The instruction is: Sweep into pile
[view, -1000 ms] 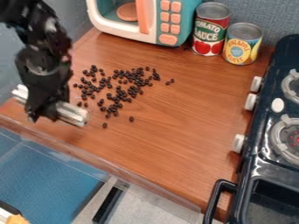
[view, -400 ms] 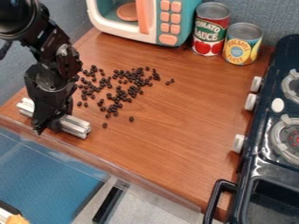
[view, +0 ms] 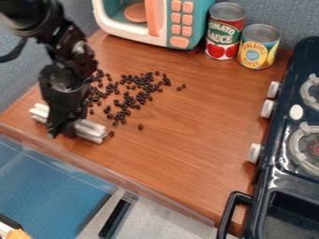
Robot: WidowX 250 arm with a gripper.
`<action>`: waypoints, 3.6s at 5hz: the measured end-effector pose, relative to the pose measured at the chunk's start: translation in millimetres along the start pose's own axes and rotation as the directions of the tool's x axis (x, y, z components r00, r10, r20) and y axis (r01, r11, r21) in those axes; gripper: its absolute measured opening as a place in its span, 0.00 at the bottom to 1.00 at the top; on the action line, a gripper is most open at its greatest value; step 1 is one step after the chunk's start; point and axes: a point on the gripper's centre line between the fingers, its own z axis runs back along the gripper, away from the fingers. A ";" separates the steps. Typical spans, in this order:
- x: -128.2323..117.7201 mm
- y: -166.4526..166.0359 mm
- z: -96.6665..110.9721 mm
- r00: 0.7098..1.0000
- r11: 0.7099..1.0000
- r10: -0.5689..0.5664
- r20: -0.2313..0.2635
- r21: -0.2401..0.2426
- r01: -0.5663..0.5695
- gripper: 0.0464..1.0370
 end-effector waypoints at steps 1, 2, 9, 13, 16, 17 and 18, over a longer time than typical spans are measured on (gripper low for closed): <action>-8.2 -20.3 -0.5 1.000 1.000 0.010 0.000 -0.014 -0.010 0.34; -14.0 -38.7 -2.2 1.000 0.999 0.028 0.001 -0.033 -0.028 0.34; -20.4 -118.5 -10.5 0.986 0.983 0.168 0.005 -0.071 -0.167 0.34; -1.5 -108.7 88.4 0.966 0.933 0.217 -0.144 -0.261 -0.248 0.34; -60.6 -8.2 74.7 0.967 0.961 0.251 -0.034 -0.112 -0.253 0.34; -68.9 4.9 55.9 0.949 0.949 0.314 -0.012 -0.003 -0.314 0.34; -74.6 6.2 38.7 0.930 0.928 0.368 0.010 0.049 -0.368 0.34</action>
